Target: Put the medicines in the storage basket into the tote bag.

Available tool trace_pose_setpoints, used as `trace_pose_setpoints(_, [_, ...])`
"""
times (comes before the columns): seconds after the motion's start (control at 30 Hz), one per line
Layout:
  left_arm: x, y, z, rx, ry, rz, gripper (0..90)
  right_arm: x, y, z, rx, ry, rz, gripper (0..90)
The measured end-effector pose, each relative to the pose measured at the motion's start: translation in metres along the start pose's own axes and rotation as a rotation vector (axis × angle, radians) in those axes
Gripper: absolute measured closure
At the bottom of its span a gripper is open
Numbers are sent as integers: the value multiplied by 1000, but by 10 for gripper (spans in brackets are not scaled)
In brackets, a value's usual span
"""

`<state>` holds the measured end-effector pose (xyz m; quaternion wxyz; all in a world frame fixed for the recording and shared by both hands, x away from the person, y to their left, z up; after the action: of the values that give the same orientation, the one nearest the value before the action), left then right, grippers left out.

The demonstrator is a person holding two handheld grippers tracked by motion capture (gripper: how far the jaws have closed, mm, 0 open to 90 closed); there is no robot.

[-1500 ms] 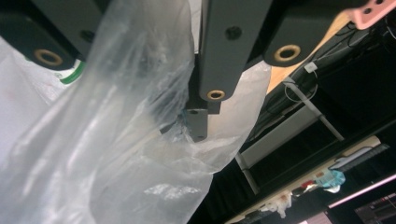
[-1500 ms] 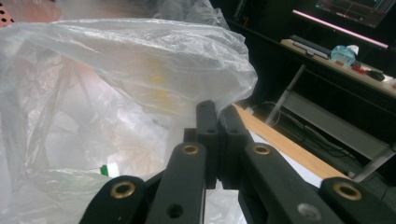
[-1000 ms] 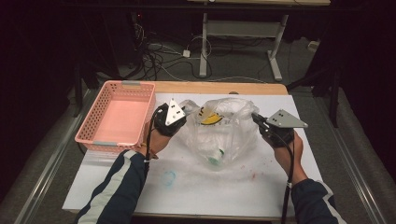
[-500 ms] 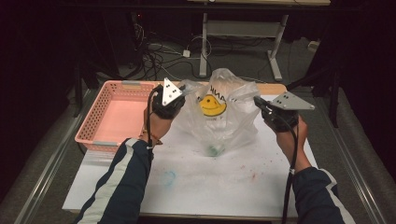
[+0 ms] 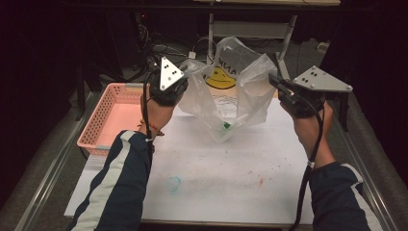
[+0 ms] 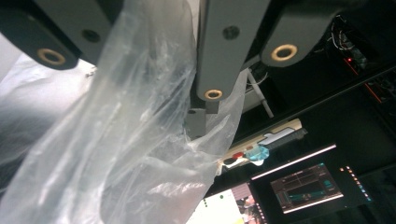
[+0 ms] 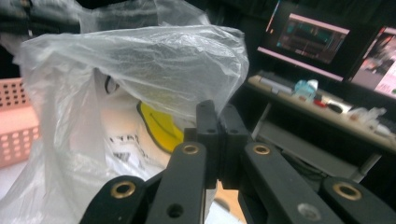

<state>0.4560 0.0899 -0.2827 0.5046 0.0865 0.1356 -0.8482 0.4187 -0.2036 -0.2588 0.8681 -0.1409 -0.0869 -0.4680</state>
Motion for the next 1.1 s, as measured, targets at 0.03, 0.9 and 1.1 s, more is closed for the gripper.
trace_pose_setpoints(0.03, [-2,-1,1,-1,-4,2,866,2,-2,4,14,1,-4,900])
trace_pose_setpoints(0.9, [-10,39,-15,-64,-37,26,765,47,23,-18,-38,74,-137,900])
trace_pose_setpoints(1.1, [-16,58,-25,-99,-21,68,704,63,41,-37,-84,99,-176,900])
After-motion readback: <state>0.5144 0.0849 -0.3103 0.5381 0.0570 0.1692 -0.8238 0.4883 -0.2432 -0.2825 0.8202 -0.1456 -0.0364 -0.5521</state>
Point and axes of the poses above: each handheld gripper's, and its own axes: y roughly forward along the jaws, z roughly out of its top, x roughly to its right, the point moved 4 cm from there along y, roughly forward along the jaws, and after that the axes turned 3 degrees about z, right-handed, at the moved point
